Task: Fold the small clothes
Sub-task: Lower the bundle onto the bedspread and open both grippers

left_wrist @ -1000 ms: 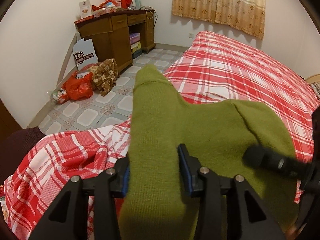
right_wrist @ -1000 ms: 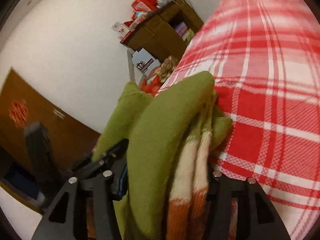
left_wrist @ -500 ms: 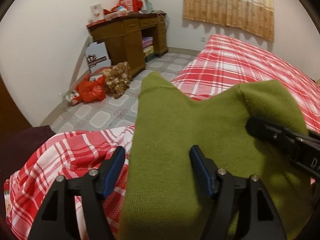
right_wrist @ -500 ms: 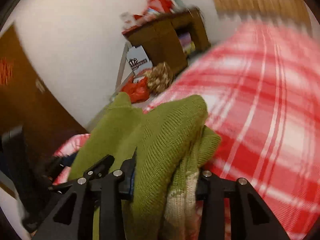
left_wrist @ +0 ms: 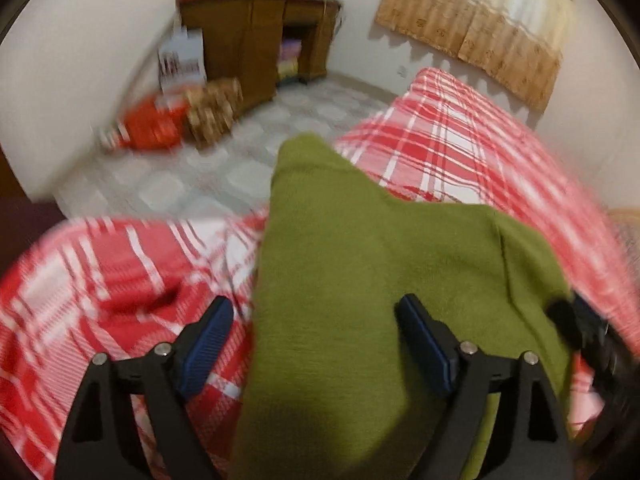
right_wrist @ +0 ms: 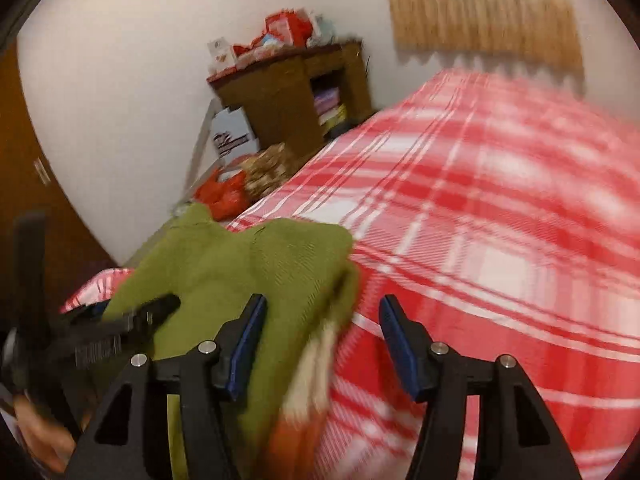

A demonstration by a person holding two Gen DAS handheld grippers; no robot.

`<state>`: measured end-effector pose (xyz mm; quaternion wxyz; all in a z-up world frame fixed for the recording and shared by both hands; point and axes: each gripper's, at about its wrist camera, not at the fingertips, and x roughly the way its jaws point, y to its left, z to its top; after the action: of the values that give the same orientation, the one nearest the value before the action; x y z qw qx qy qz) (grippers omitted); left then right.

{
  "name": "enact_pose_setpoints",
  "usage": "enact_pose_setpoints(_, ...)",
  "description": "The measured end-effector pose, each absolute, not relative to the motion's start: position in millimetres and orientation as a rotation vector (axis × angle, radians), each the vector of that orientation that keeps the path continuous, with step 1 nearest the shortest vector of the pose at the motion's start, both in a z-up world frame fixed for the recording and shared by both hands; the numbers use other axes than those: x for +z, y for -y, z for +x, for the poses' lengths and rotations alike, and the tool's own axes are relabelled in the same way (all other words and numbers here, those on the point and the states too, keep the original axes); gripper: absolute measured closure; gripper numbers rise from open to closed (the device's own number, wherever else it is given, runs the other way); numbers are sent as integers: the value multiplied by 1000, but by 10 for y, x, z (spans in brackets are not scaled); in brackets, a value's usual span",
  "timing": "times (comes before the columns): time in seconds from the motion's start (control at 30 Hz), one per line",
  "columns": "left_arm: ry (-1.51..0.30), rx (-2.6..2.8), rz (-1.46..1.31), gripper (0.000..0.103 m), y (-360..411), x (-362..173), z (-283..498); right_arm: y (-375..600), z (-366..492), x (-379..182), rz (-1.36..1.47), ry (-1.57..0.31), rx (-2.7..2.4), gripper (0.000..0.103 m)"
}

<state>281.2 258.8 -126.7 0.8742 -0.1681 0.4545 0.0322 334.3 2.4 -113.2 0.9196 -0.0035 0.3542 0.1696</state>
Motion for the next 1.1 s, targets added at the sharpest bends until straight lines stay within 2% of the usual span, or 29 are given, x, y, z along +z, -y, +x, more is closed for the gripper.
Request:
enact_pose_setpoints(0.1,-990,39,-392,15,-2738,-1176,2761,-12,2945,-994,-54,-667,331,45)
enact_pose_setpoints(0.2,-926,86,-347,15,-2864,-934,2522,-99,2547,-926,-101,-624,380,45)
enact_pose_setpoints(0.37,-867,103,-198,15,-2743,-734,1991,-333,2097,-1121,-145,-661,483,45)
enact_pose_setpoints(0.57,-855,117,-51,15,-2271,-910,1489,-356,2162,-1494,-181,-768,389,45)
enact_pose_setpoints(0.67,-880,208,38,15,-2171,-1084,1438,-73,2316,-1622,41,-826,420,45)
enact_pose_setpoints(0.73,-872,232,58,14,-2157,-1151,1391,29,2349,-1630,110,-834,418,45)
enact_pose_setpoints(0.87,-857,245,80,14,-2160,-1149,1302,-65,2213,-1599,32,-811,359,45)
enact_pose_setpoints(1.1,-770,255,146,15,-1997,-939,989,-28,1784,-1386,92,-787,283,43)
